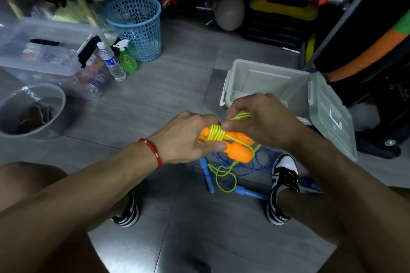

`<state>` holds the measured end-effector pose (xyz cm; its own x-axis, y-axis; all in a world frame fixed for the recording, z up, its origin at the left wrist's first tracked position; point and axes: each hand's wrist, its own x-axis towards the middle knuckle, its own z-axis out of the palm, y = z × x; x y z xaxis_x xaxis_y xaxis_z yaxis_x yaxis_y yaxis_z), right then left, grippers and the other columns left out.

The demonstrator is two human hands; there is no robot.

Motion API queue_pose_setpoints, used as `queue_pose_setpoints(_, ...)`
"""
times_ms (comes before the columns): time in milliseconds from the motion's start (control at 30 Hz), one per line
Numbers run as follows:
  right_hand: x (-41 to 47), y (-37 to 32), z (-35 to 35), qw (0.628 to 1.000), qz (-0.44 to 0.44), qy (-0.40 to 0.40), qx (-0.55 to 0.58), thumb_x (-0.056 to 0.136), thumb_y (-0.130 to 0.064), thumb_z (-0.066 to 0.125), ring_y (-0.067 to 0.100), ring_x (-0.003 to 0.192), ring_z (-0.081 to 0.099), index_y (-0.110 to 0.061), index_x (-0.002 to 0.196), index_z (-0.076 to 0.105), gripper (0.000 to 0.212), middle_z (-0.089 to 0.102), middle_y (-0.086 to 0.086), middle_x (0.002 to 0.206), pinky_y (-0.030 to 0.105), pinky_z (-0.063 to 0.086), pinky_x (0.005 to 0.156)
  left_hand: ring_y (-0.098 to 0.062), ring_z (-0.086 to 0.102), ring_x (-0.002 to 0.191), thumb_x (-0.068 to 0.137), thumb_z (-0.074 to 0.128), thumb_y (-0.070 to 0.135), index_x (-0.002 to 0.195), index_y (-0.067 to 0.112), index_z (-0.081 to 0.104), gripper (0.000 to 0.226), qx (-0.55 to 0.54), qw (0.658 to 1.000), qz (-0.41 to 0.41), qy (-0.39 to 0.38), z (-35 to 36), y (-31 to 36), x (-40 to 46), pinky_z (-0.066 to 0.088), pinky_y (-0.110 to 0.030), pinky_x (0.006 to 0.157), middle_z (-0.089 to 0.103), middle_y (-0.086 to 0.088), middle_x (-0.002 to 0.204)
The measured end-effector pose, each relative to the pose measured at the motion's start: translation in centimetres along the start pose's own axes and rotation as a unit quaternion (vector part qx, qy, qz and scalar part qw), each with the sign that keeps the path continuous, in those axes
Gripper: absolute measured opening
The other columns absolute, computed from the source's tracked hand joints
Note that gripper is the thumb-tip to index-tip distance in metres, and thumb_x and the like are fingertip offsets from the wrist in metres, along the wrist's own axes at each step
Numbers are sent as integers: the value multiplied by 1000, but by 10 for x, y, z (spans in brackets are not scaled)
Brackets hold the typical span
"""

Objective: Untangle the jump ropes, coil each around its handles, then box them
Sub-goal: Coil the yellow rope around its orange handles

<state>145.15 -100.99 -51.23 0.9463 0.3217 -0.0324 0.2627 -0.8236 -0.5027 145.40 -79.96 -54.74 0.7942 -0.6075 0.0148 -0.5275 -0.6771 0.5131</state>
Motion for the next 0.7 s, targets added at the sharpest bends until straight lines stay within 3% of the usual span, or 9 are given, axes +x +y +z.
queue_pose_setpoints(100,3,9,-9,989,-13,-73,130,73,-41,85,5,82,65,-27,79,75,18,71,-9,81,27,49,77,-1,48,59,84,74,50,85,31,54,27,-19,999,19,-35,-5,8,-3,33,-30,56,49,10,60)
queue_pose_setpoints(167,3,13,-12,972,-17,-114,206,69,-38,87,10,82,67,-24,78,77,19,73,-3,83,34,52,81,-1,49,59,82,78,45,88,30,56,28,-38,997,32,-58,-8,14,-5,34,-27,55,50,11,61)
queue_pose_setpoints(267,4,18,-15,946,-19,-158,281,69,-33,83,19,71,62,-15,82,79,22,73,11,80,41,50,65,-6,51,60,75,85,41,91,35,54,35,-69,996,28,-58,-14,19,-7,36,-22,53,53,11,62)
queue_pose_setpoints(400,8,30,-10,912,-10,-179,370,74,-25,78,12,62,60,-12,83,74,16,71,6,71,25,48,56,-19,58,66,72,84,43,101,28,58,41,-155,987,15,-34,-16,18,-11,51,-38,62,63,-1,74)
queue_pose_setpoints(533,10,40,2,881,12,-200,429,84,-20,69,6,66,66,-9,87,73,12,74,0,76,19,51,61,-32,60,74,74,87,12,115,19,53,54,-342,938,-8,-49,-19,21,-13,56,-43,71,70,-1,90)
queue_pose_setpoints(600,6,41,11,859,8,-211,467,85,-22,75,10,71,69,-5,93,75,19,75,3,81,22,56,65,-27,60,76,76,84,6,127,19,56,60,-395,917,1,-57,-19,19,-14,53,-33,72,69,-6,93)
queue_pose_setpoints(667,3,41,23,830,35,-198,520,67,-29,91,16,72,70,-11,92,79,33,73,9,79,26,59,67,-16,65,87,78,79,2,127,14,61,54,-452,891,-3,-37,-19,17,-16,52,-23,78,71,-7,101)
queue_pose_setpoints(700,3,39,29,826,47,-184,531,68,-27,90,20,67,65,-10,91,77,32,66,18,74,28,58,64,-14,67,93,79,76,0,125,9,63,49,-488,872,-9,-24,-20,16,-17,52,-22,81,72,-6,103)
